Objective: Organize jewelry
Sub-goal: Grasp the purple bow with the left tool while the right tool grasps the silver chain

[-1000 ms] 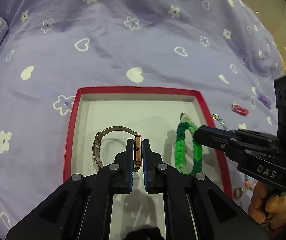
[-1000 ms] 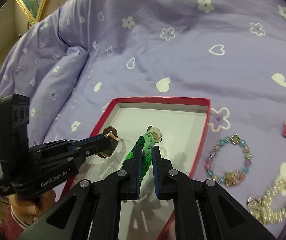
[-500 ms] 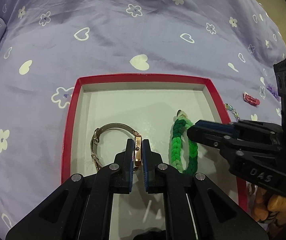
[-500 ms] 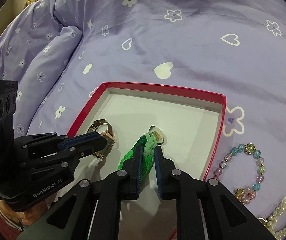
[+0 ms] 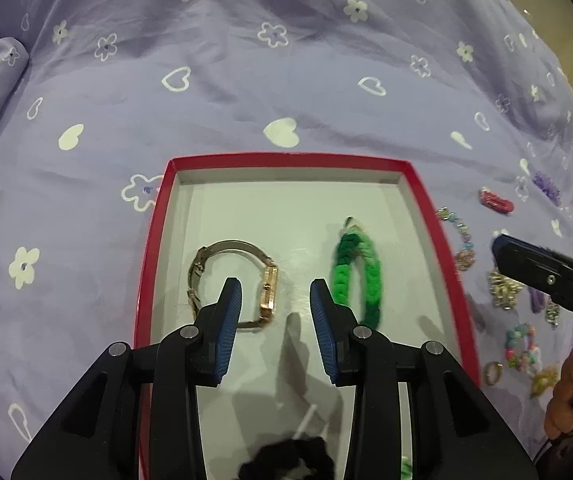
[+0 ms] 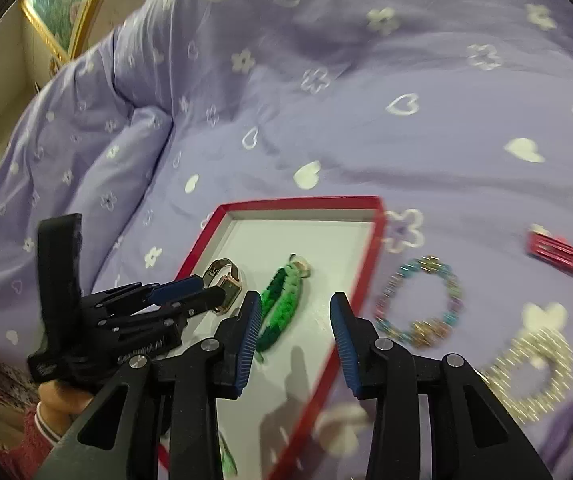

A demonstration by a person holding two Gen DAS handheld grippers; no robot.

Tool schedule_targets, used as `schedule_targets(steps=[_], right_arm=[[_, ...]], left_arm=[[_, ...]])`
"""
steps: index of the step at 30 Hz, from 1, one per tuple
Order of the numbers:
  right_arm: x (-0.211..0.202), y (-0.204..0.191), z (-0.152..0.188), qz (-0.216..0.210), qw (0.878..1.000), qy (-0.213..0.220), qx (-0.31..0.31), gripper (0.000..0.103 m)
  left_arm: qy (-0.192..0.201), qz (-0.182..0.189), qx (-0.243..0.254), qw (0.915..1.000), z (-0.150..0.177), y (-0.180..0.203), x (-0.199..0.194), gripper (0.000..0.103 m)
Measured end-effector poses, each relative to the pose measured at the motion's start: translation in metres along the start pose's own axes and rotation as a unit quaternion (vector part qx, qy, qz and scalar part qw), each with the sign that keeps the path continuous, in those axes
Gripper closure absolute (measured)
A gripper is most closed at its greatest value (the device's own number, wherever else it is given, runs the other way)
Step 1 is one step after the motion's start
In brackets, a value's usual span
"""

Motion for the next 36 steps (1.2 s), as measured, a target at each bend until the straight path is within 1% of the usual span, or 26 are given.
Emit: schedule_targets(steps=[2, 4, 11, 15, 17, 19, 22, 30, 36], right_arm=[[-0.016, 0.007, 0.003, 0.008, 1.0, 0.012, 0.007, 0.064], [-0.036, 0.021, 0.008, 0.021, 0.999, 0.024, 0.016, 0.061], [-0.085, 0.07, 0.028, 0.071, 0.995, 0.041, 0.06, 0.059], [-0.112, 0.092, 0.037, 0.093, 0.991, 0.053, 0.079, 0.058], [-0.124, 0.101, 0.042, 0.104, 0.99, 0.058, 0.082, 0.057], [-0.135, 0.11, 0.047, 0.114, 0.988, 0.063, 0.089, 0.054], [-0.151, 0.124, 0.054, 0.129, 0.985, 0.069, 0.094, 0.054], [-0.178, 0.151, 0.068, 0.17, 0.977, 0.075, 0.1, 0.054], [-0.178, 0.152, 0.078, 0.184, 0.977, 0.064, 0.082, 0.054]], left_arm=[[0.008, 0.008, -0.002, 0.9999, 0.0, 0.005, -0.009, 0.069], [0.014, 0.016, -0.003, 0.9998, 0.0, 0.012, -0.016, 0.068], [0.027, 0.059, 0.022, 0.9977, 0.001, 0.059, -0.037, 0.068], [0.024, 0.073, 0.044, 0.9961, 0.003, 0.087, -0.039, 0.068], [0.02, 0.079, 0.051, 0.9954, 0.005, 0.097, -0.038, 0.068], [0.016, 0.085, 0.057, 0.9946, 0.007, 0.108, -0.035, 0.068], [0.011, 0.092, 0.066, 0.9935, 0.01, 0.121, -0.033, 0.068], [-0.004, 0.109, 0.087, 0.9903, 0.014, 0.157, -0.021, 0.068], [-0.012, 0.133, 0.098, 0.9862, 0.018, 0.182, -0.019, 0.068]])
Point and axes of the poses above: each gripper's, at about its wrist camera, not at the fingertips, and x roughly the way its jaws point, y to its right, z to its underside, the point moved 3 cm from there along x, roughly the way its jaws point, and after that the axes turned 7 degrees about y, right-handed, at the moved point
